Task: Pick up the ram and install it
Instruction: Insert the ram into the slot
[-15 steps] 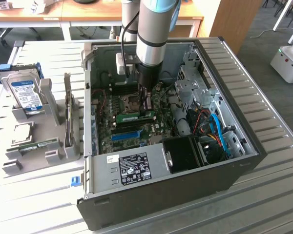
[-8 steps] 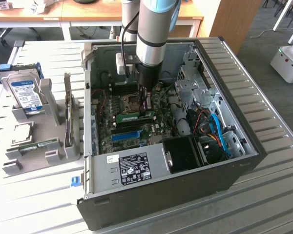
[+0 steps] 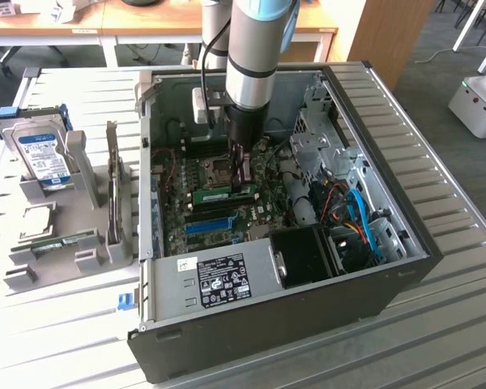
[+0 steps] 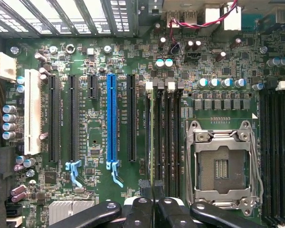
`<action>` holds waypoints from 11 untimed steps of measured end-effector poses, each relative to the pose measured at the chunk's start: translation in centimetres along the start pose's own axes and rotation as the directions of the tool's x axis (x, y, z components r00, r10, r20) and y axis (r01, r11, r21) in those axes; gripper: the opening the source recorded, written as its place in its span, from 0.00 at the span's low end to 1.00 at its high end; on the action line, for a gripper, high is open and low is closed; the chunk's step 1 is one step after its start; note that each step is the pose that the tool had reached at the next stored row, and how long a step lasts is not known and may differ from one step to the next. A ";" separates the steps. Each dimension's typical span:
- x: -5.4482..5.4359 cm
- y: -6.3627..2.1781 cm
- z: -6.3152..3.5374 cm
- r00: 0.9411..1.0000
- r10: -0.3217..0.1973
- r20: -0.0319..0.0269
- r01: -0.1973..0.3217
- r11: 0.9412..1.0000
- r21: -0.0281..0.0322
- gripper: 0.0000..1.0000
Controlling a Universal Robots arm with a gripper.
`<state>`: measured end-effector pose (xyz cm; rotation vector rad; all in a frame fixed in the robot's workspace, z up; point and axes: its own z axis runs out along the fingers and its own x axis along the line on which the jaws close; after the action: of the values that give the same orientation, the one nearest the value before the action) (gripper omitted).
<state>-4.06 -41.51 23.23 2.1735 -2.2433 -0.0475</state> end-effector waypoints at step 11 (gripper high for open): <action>0.0 -0.01 0.23 1.000 0.000 0.000 0.000 1.000 0.000 0.12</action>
<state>-4.06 -41.50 23.00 2.1736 -2.2435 -0.0477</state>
